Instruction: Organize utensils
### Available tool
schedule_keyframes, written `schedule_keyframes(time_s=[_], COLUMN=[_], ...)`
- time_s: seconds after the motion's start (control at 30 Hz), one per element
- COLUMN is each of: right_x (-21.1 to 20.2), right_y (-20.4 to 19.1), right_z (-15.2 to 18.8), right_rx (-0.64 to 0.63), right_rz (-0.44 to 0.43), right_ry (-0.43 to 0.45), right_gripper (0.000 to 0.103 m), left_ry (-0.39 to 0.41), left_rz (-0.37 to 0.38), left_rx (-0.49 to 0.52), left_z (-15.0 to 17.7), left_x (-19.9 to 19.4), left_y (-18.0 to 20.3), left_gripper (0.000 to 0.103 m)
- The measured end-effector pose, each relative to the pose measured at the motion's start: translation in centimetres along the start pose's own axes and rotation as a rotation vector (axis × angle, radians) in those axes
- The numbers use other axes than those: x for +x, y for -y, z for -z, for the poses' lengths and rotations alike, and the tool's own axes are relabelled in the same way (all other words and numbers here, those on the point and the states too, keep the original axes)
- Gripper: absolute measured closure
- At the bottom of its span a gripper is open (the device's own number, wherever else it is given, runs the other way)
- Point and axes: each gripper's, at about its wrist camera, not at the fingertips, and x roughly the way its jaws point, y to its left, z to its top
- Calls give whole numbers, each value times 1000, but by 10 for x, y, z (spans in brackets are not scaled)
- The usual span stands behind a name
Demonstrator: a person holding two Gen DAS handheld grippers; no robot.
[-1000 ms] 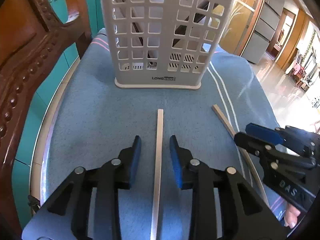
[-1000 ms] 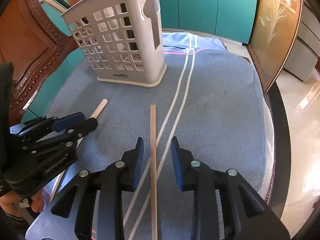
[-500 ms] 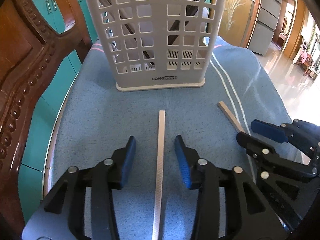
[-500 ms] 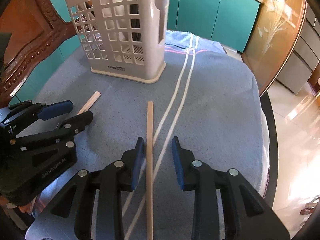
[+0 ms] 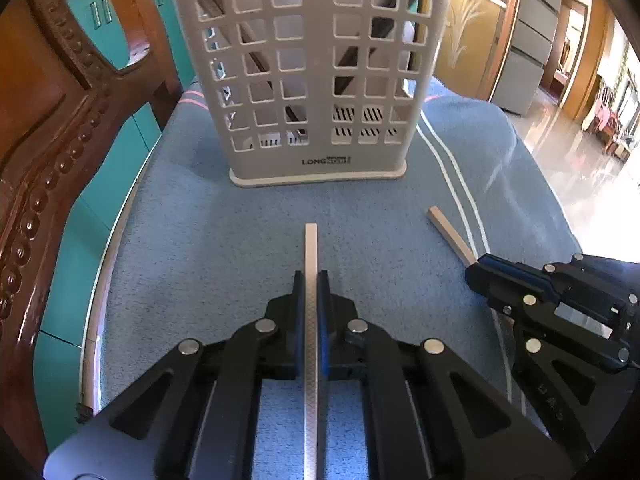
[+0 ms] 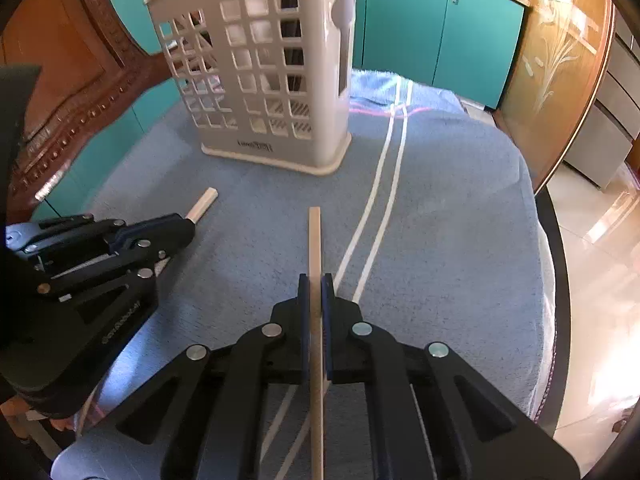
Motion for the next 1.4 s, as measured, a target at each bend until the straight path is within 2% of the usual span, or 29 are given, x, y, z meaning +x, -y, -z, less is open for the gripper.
schedule_keyframes(time_s=[0.17,0.4,0.6,0.73,0.87,0.93,1.07,1.2,1.4], right_x=[-38,-134,-211,-248,-255,-247,-207,-175,-163], right_y=[5,26,39,46,47,35,18,18,18], right_z=[-7,-15,-58,-98,-129,-135,-138,-136,-129], right_rx=[18,119,151,208,236,205,150,146,136], right_rz=[-23,-153,-264,-305,-246,-164,-51,-51,-51], right_ry=[115,305,493,665,797,807,761,699,659], right_gripper=[96,96,96,96,96,96,96,96,96], left_ry=[113,375,631,773,880,873,785,740,695], left_rz=[12,85,113,105,107,92,46,33,11], left_rx=[-10,-29,-76,-167,-271,-303,-278,-252,-229], left_z=[-4,-23,-62,-87,-95,-98,-108,-111,-113], left_x=[-36,-152,-240,-266,-266,-255,-224,-211,-192], left_y=[-4,-19,-36,-52,-66,-67,-57,-51,-47], left_gripper=[96,96,96,96,96,96,96,96,96])
